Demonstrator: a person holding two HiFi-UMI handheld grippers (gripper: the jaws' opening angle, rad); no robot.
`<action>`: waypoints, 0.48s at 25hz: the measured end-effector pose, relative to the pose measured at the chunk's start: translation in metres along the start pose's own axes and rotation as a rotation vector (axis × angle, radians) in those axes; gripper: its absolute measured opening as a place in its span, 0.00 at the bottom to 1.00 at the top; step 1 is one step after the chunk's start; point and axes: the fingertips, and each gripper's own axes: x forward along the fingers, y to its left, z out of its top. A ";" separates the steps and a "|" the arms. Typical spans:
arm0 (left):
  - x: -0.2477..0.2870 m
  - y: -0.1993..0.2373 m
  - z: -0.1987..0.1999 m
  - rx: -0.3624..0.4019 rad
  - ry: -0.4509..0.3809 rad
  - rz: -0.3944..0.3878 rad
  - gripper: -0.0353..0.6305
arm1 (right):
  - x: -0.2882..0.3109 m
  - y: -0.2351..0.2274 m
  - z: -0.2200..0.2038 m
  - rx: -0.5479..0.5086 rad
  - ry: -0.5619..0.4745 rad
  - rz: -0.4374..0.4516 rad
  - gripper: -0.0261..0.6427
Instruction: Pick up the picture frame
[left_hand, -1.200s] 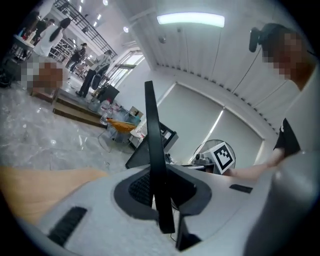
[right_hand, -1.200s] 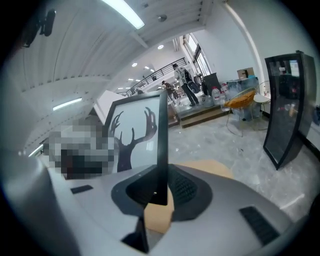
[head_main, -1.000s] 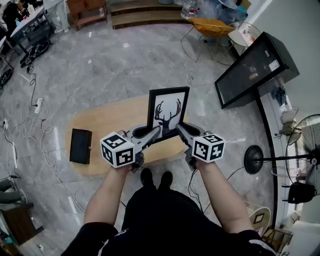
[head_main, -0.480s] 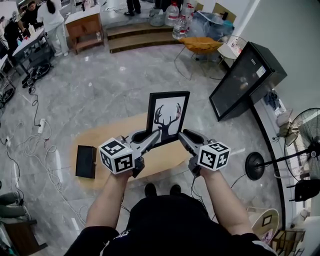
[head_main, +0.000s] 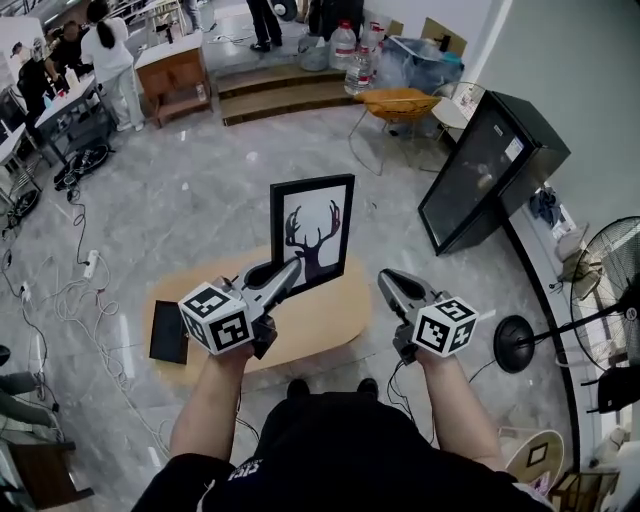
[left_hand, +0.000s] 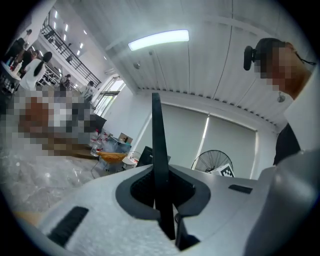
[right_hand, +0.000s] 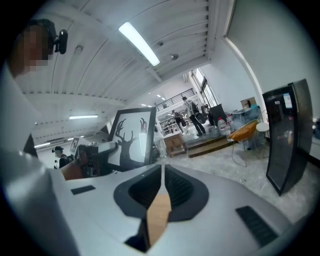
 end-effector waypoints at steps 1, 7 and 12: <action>0.003 -0.003 0.001 0.009 -0.007 0.020 0.11 | -0.008 -0.006 0.003 -0.022 0.000 0.005 0.08; 0.029 -0.031 0.006 0.108 -0.018 0.150 0.11 | -0.061 -0.057 0.033 -0.132 -0.037 0.008 0.05; 0.044 -0.056 -0.002 0.133 -0.046 0.242 0.11 | -0.097 -0.097 0.045 -0.153 -0.079 0.029 0.05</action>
